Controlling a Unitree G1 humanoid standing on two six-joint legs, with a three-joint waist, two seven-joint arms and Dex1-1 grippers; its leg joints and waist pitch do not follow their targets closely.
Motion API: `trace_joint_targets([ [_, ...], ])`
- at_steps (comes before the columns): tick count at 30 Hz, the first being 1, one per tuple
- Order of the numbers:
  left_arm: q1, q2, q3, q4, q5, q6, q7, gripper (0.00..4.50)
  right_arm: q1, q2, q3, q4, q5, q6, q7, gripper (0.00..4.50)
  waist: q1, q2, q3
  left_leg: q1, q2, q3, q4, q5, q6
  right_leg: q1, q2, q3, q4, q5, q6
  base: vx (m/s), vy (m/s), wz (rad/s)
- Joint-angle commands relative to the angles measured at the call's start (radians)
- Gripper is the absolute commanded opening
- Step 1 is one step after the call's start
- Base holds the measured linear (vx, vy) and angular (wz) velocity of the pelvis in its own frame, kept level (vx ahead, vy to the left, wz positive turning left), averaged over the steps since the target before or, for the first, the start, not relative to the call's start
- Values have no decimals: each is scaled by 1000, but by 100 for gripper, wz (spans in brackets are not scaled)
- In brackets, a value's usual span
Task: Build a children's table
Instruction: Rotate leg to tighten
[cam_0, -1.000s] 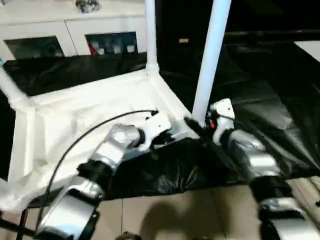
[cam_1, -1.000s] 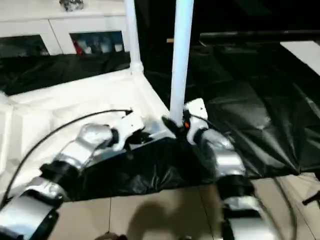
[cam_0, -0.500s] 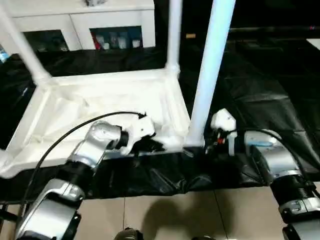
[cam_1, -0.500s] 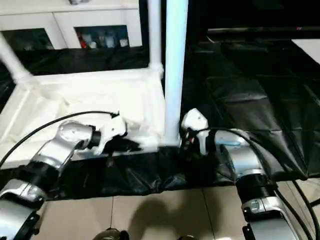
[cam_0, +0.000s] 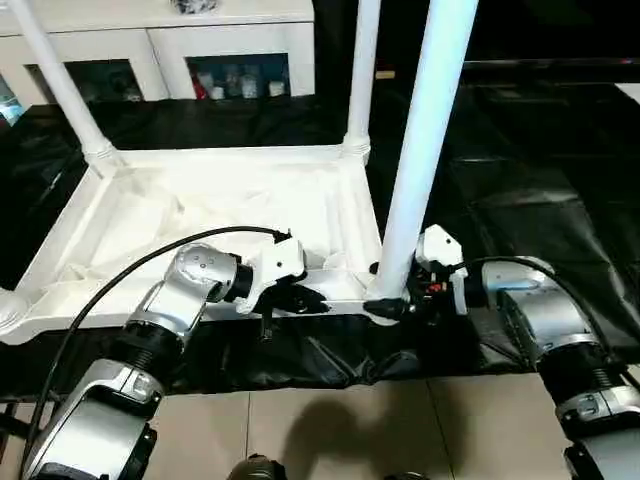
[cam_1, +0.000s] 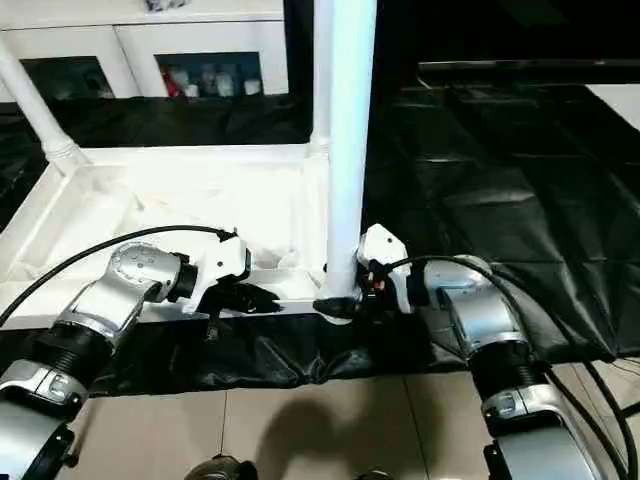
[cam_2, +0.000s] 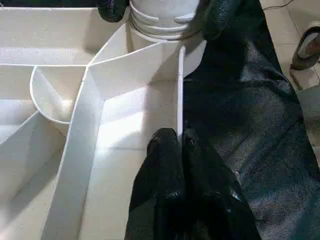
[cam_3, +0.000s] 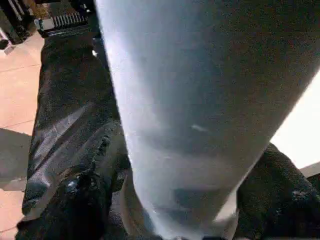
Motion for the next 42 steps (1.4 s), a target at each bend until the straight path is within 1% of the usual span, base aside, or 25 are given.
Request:
trace_joint_targets([
  [1, -12, 8, 9, -33, -18, -5, 6, 0, 7, 1, 39, 23, -21, 7, 21, 301, 3, -13, -75, 28, 55, -22, -62, -170, 85, 51, -62, 39, -61, -134, -259, 0, 0, 0],
  [3, -14, 10, 9, -29, -16, -6, 4, 0, 3, 0, 46, 34, -28, -4, 26, 278, 3, -14, -75, 28, 56, -22, -63, -179, 80, 52, -62, 39, -61, -135, -259, 0, 0, 0],
  [6, -16, 14, 10, -24, -15, -7, 0, 0, 2, -3, 55, 42, -35, -15, 35, 263, 3, -14, -76, 28, 55, -22, -63, -183, 77, 53, -63, 39, -60, -134, -259, 0, 0, 0],
  [15, -22, 17, 9, -11, -15, -7, -1, 0, 17, -4, 63, 39, -36, -23, 41, 256, 3, -13, -78, 28, 55, -22, -60, -166, 87, 54, -61, 38, -57, -105, -268, 0, 0, 0],
  [18, -31, 10, 12, 6, -11, -7, 17, 0, 32, 7, 50, 32, -22, -13, 26, 256, 4, -12, -78, 29, 54, -22, -59, -166, 87, 54, -60, 38, -57, -101, -269, 0, 0, 0],
  [20, -51, -15, 18, 30, 12, 7, 97, 0, 36, 53, 5, 45, -11, 18, -97, 256, 4, -11, -78, 29, 54, -22, -60, -166, 87, 53, -60, 38, -57, -101, -270, 0, 0, 0],
  [21, -61, -27, 19, 43, 25, 17, 135, 0, 35, 72, -11, 55, -12, 26, -151, 256, 2, -16, -76, 30, 55, -23, -63, -180, 79, 51, -61, 38, -60, -124, -266, 0, 0, 0],
  [22, -61, -27, 19, 43, 25, 17, 135, 0, 35, 72, -11, 55, -12, 26, -151, 256, -1, -14, -71, 31, 53, -24, -67, -214, 59, 50, -61, 38, -66, -185, -255, 0, 0, 0],
  [23, -76, -44, 20, 61, 41, 27, 185, 0, 30, 100, -32, 75, -17, 39, -234, 255, -2, -15, -71, 33, 54, -25, -68, -232, 47, 51, -64, 38, -69, -219, -247, 0, 0, 0],
  [25, -105, -86, 22, 90, 61, 48, 270, 0, 17, 163, -73, 116, -25, 72, -413, 254, -12, -16, -64, 37, 52, -29, -77, -301, 4, 47, -65, 40, -81, -332, -214, 0, 0, 0],
  [26, -115, -101, 23, 99, 66, 57, 298, 0, 13, 186, -87, 129, -28, 84, -476, 254, -15, -12, -62, 41, 52, -31, -80, -319, -8, 44, -66, 40, -84, -359, -205, 0, 0, 0],
  [27, -132, -133, 23, 109, 79, 75, 362, 0, 5, 229, -111, 152, -27, 104, -582, 254, -22, -10, -59, 46, 50, -36, -83, -365, -29, 44, -67, 38, -90, -412, -189, 0, 0, 0],
  [28, -132, -133, 23, 109, 79, 75, 362, 0, 5, 229, -111, 152, -27, 104, -582, 254, -29, -12, -57, 50, 49, -37, -86, -398, -43, 42, -68, 38, -95, -440, -178, 0, 0, 0],
  [29, -147, -181, 25, 112, 87, 100, 429, 0, -9, 284, -127, 178, -33, 111, -701, 254, -34, -11, -59, 50, 49, -38, -86, -406, -50, 42, -68, 41, -97, -436, -175, 0, 0, 0],
  [30, -159, -218, 29, 116, 91, 119, 484, 0, -20, 328, -137, 196, -33, 115, -778, 254, -35, -1, -60, 51, 50, -41, -87, -408, -56, 42, -70, 41, -94, -428, -176, 0, 0, 0],
  [31, -162, -225, 29, 117, 92, 123, 495, 0, -22, 338, -140, 200, -31, 115, -792, 254, -37, -8, -62, 52, 47, -40, -87, -409, -56, 42, -66, 40, -98, -413, -172, 0, 0, 0],
  [32, -175, -271, 28, 125, 100, 134, 558, 0, -41, 404, -156, 215, -18, 103, -864, 254, -37, -5, -62, 51, 46, -37, -87, -400, -49, 41, -66, 43, -97, -379, -178, 0, 0, 0],
  [33, -175, -275, 27, 126, 102, 133, 563, 0, -43, 410, -158, 215, -17, 101, -868, 254, -38, -5, -62, 50, 46, -37, -87, -397, -47, 40, -66, 43, -98, -368, -181, 0, 0, 0],
  [34, -177, -283, 24, 128, 105, 131, 573, 0, -47, 424, -162, 215, -13, 95, -877, 254, -38, -7, -64, 49, 45, -36, -86, -387, -38, 44, -64, 42, -96, -344, -183, 0, 0, 0],
  [35, -176, -291, 18, 128, 107, 113, 571, 0, -54, 444, -163, 212, -10, 65, -879, 254, -36, -9, -65, 48, 45, -35, -86, -377, -32, 45, -64, 42, -95, -327, -185, 0, 0, 0],
  [37, -175, -296, 16, 129, 106, 98, 569, 0, -56, 457, -159, 202, -10, 41, -866, 310, -33, -11, -69, 41, 43, -31, -83, -327, -7, 51, -65, 43, -89, -259, -195, 0, 0, 0],
  [38, -157, -280, 13, 114, 95, 45, 526, 0, -44, 453, -158, 166, 4, 11, -819, 310, -31, -10, -69, 41, 44, -31, -82, -314, -1, 52, -65, 43, -88, -245, -198, 0, 0, 0],
  [40, -140, -258, 15, 99, 86, 16, 492, 0, -27, 430, -153, 137, 11, 3, -771, 326, -25, -13, -72, 36, 44, -29, -78, -264, 28, 57, -65, 43, -84, -194, -203, 0, 0, 0],
  [41, -134, -251, 15, 93, 83, 12, 479, 0, -21, 419, -148, 129, 11, 1, -751, 346, -23, -13, -73, 37, 45, -27, -77, -249, 39, 56, -65, 43, -80, -169, -211, 0, 0, 0],
  [42, -127, -243, 15, 85, 78, 8, 463, 0, -13, 405, -141, 119, 11, -2, -726, 360, -23, -13, -73, 37, 45, -27, -77, -249, 39, 56, -65, 43, -80, -169, -211, 0, 0, 0],
])
